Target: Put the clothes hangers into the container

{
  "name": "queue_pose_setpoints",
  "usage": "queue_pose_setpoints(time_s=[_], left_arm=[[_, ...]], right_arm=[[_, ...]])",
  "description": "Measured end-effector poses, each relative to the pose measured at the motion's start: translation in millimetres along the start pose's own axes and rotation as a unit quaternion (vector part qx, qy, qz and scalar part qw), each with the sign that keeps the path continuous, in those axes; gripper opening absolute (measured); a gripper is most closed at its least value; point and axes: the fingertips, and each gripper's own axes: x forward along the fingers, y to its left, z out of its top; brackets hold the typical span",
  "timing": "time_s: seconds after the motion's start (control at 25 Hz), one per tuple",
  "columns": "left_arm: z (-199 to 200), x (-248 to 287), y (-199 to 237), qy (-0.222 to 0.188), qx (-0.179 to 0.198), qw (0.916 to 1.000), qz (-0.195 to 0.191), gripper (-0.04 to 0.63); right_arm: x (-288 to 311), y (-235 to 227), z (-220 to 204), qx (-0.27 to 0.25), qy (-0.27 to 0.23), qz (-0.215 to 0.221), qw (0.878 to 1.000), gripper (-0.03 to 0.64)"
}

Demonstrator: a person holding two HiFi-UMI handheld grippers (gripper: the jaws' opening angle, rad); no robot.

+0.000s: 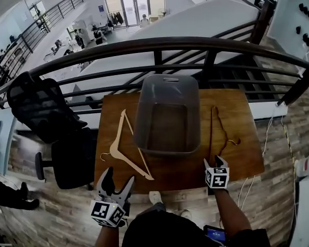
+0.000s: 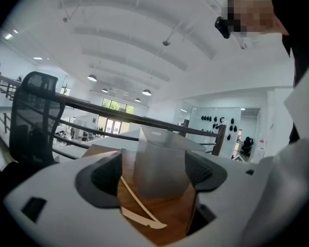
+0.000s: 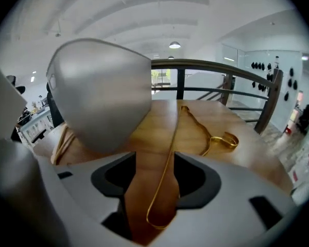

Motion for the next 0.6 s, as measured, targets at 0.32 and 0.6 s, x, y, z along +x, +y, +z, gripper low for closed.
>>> queue_pose_setpoints(time_s=[0.32, 0.6], left_arm=[[-4, 6, 17, 0.026, 0.007, 0.9994, -0.020, 0.371], [-17, 10, 20, 0.045, -0.004, 0.9982, -0.040, 0.371]], right_arm=[[31, -16, -27, 0.024, 0.070, -0.045, 0.996, 0.173], [35, -21, -31, 0.035, 0.079, -0.068, 0.994, 0.167]])
